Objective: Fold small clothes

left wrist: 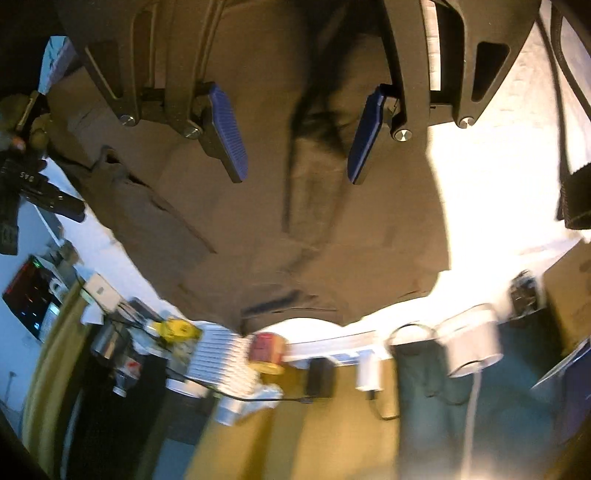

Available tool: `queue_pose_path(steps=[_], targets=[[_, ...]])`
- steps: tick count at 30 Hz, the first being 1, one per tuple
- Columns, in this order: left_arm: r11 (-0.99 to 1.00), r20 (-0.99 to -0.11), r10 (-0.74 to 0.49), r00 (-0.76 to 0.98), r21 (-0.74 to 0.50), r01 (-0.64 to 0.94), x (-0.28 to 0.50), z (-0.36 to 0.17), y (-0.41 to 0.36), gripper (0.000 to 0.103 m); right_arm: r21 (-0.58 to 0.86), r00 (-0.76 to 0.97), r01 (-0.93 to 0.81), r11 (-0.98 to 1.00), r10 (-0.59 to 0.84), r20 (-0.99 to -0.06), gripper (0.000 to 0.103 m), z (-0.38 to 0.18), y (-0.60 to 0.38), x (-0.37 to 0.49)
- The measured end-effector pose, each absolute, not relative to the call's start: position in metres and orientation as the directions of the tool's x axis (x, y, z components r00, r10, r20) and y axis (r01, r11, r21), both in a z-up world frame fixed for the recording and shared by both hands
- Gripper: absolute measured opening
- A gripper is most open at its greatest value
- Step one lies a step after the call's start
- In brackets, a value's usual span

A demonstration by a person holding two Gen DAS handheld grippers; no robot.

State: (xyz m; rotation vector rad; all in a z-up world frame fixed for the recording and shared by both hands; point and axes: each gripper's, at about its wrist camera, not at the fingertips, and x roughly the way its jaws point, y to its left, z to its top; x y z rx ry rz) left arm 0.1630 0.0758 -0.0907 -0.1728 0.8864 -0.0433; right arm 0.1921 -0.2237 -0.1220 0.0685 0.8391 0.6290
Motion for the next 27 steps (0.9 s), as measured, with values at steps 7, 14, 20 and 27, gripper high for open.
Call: queue_pose_path(steps=[7, 14, 20, 27], targets=[[0.973, -0.805, -0.137, 0.578, -0.218, -0.072, 0.152, -0.119, 0.090, 0.057, 0.285, 0.488, -0.508, 0.813, 0.545, -0.682, 0.052, -0.120, -0.213, 0.191], [0.956, -0.792, -0.252, 0.556, -0.292, 0.019, 0.146, -0.114, 0.075, 0.057, 0.278, 0.489, -0.513, 0.812, 0.542, -0.683, 0.052, -0.117, -0.210, 0.187], [0.973, -0.790, -0.104, 0.605, -0.206, -0.102, 0.118, -0.100, 0.106, 0.057, 0.276, 0.490, -0.500, 0.821, 0.531, -0.691, 0.052, -0.120, -0.215, 0.187], [0.969, -0.798, -0.071, 0.599, -0.198, -0.149, 0.114, -0.117, 0.129, 0.052, 0.275, 0.479, -0.525, 0.806, 0.546, -0.687, 0.052, -0.117, -0.207, 0.182]])
